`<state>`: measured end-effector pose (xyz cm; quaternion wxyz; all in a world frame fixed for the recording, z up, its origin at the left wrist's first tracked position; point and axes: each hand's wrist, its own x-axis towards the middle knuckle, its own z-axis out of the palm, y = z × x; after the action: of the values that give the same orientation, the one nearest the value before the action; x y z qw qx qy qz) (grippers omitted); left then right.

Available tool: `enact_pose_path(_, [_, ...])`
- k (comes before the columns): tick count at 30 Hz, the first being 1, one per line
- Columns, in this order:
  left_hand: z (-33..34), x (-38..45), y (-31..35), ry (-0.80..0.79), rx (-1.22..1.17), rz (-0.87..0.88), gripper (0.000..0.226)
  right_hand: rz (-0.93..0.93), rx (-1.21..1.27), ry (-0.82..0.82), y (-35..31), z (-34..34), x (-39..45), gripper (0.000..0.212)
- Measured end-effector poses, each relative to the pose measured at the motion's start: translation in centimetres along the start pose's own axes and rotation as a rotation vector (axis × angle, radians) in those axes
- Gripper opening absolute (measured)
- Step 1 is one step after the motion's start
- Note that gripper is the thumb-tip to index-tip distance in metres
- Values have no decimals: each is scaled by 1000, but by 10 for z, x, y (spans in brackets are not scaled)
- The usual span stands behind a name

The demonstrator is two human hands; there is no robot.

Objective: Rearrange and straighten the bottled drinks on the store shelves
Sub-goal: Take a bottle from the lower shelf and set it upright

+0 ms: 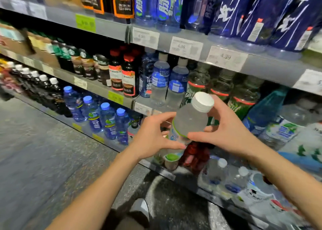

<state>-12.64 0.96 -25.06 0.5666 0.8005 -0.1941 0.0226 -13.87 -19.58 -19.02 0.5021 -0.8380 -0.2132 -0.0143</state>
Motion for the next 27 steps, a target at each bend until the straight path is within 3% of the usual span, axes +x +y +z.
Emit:
enact_pose_path(6, [14,11,-47,-41,-53,-77,81,51,-55,51,28,14,12,62])
enact_pose_path(11, [8,17,-83,-140,372,-128,91,131,-142,132,52,27,10,59])
enact_pose_path(17, [-2,16,-140,35,660,-362,56,107,-170,170,71,42,14,58])
enact_pose_path(19, [-2,17,-154,61,671,-435,57,87,-175,160,78,46,16,56])
enact_pose_path(23, [7,26,-171,-73,697,-531,73,-39,-191,187,88,55,18,59])
enact_pose_path(27, [18,37,-188,-170,722,-523,65,-93,-134,190,95,59,22,54])
